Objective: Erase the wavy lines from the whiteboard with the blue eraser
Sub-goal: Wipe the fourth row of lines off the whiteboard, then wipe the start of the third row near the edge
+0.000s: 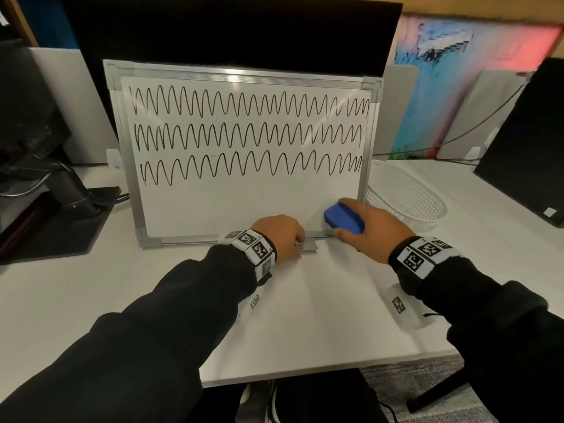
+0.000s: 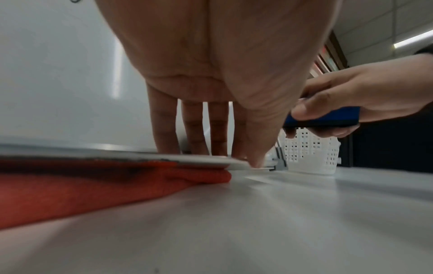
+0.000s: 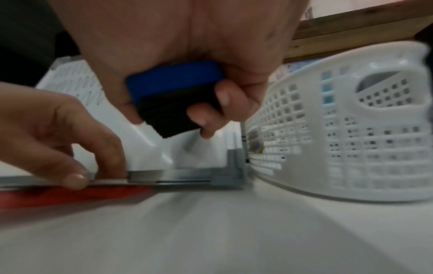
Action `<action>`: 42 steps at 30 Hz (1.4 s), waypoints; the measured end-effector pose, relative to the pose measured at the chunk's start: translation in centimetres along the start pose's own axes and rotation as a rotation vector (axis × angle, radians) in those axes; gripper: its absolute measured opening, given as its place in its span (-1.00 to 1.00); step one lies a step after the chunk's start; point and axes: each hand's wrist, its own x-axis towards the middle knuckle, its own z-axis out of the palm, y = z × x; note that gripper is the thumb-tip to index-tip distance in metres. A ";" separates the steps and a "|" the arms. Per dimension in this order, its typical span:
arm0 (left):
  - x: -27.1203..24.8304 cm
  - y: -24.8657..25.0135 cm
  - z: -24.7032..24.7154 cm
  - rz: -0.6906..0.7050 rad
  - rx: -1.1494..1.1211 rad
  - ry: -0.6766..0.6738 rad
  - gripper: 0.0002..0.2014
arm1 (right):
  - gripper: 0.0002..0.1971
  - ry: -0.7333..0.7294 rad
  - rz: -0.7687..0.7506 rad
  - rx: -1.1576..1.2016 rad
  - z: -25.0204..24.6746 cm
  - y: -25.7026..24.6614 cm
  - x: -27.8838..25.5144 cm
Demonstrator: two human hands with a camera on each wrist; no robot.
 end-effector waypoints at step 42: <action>-15.5 -19.5 -5.5 -0.487 -0.065 0.744 -0.31 | -0.87 -0.263 -0.390 0.056 9.3 -17.2 5.8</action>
